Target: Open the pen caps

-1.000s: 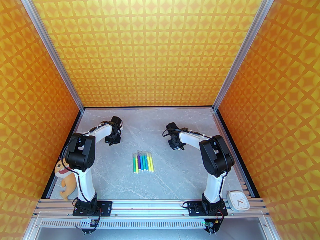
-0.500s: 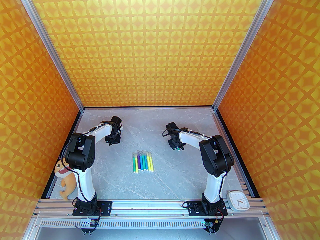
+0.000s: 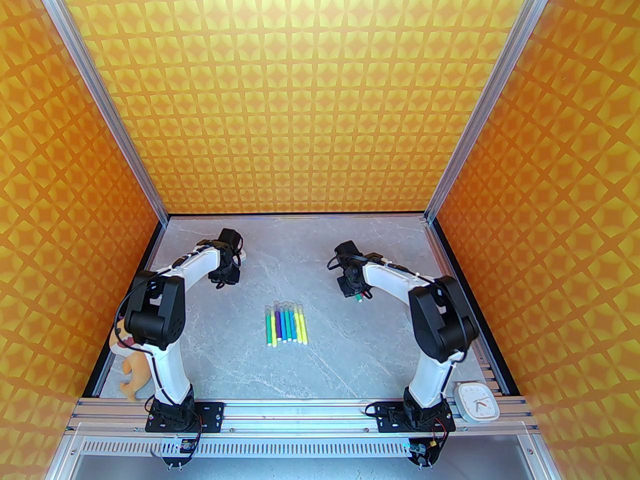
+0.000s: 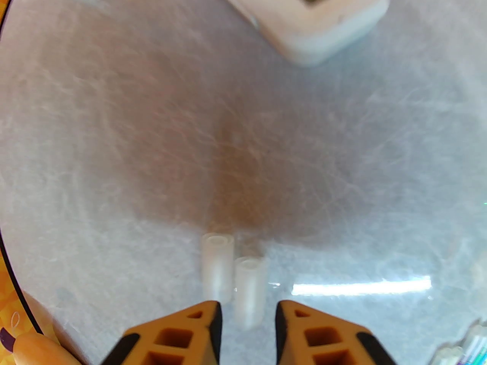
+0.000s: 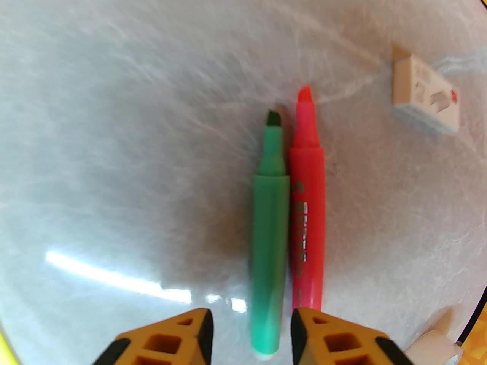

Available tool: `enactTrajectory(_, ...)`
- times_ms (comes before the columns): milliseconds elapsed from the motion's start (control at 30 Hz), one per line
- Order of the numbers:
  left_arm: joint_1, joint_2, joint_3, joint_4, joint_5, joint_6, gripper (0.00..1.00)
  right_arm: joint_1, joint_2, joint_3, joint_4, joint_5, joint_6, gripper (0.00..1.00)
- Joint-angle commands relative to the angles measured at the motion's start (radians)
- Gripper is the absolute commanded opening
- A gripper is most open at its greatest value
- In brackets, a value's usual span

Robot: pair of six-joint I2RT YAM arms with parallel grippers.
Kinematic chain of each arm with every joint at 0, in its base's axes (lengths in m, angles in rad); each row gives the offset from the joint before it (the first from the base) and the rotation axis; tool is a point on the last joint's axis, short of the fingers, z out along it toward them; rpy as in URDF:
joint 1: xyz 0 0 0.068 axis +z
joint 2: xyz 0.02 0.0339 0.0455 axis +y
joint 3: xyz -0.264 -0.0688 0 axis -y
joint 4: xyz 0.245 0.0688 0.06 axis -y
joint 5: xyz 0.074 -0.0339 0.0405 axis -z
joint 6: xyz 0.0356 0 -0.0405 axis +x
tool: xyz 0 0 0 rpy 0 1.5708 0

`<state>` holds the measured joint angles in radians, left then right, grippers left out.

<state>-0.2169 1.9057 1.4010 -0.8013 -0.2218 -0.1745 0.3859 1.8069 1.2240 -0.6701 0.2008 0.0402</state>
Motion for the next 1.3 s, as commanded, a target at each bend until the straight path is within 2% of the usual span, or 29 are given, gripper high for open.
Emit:
enactTrajectory(0, -0.005, -0.036, 0.013, -0.033, 0.013, -0.003, 0.32, 0.005, -0.050, 0.007, -0.026, -0.061, 0.015, 0.43)
enactTrajectory(167, -0.004, -0.085, -0.006, -0.029, 0.042, -0.010, 0.34, 0.027, -0.106, -0.005, -0.042, -0.106, 0.040, 0.44)
enactTrajectory(467, -0.005, -0.311, -0.220, 0.137, 0.222, -0.059, 0.56, 0.149, -0.204, -0.093, -0.018, -0.191, 0.154, 0.48)
enactTrajectory(867, -0.001, -0.581, -0.474, 0.331, 0.241, -0.120, 0.82, 0.293, -0.211, -0.162, -0.003, -0.193, 0.341, 0.51)
enactTrajectory(1267, -0.001, -0.646, -0.541, 0.352, 0.240, -0.103, 0.84, 0.406, -0.077, -0.098, 0.000, -0.234, 0.405, 0.49)
